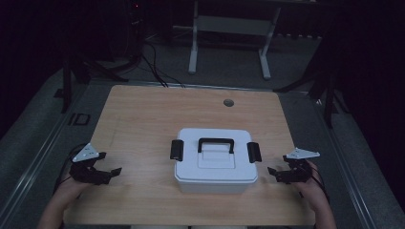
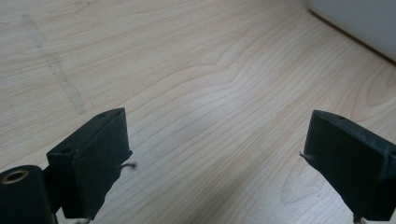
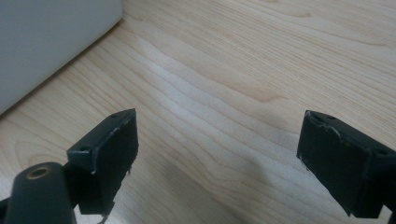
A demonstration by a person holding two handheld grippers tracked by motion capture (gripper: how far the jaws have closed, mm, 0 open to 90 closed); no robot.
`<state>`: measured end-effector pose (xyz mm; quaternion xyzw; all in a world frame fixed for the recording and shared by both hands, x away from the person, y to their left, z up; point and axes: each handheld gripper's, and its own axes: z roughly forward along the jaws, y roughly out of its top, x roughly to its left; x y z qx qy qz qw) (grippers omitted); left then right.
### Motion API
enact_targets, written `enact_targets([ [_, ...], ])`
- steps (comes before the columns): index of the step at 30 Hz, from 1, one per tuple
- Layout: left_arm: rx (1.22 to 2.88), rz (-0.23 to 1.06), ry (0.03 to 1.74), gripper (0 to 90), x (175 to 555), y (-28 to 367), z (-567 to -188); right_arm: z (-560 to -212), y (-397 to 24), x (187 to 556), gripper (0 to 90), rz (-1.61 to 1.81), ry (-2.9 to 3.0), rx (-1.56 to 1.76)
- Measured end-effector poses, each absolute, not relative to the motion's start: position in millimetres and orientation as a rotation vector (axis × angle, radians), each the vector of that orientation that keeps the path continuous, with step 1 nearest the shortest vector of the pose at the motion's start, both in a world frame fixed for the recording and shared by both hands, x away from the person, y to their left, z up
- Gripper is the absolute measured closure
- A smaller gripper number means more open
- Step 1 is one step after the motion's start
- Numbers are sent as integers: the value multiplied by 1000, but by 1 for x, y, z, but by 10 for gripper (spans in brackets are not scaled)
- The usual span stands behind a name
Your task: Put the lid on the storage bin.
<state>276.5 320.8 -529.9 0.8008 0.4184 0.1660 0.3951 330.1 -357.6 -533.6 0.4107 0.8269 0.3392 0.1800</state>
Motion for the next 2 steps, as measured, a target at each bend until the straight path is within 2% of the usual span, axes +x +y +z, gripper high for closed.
enact_targets([
  [2, 2008, 426, 1065, 71, 273, 322, -531, -534, -357, 330, 121, 956, 2329, 1164],
])
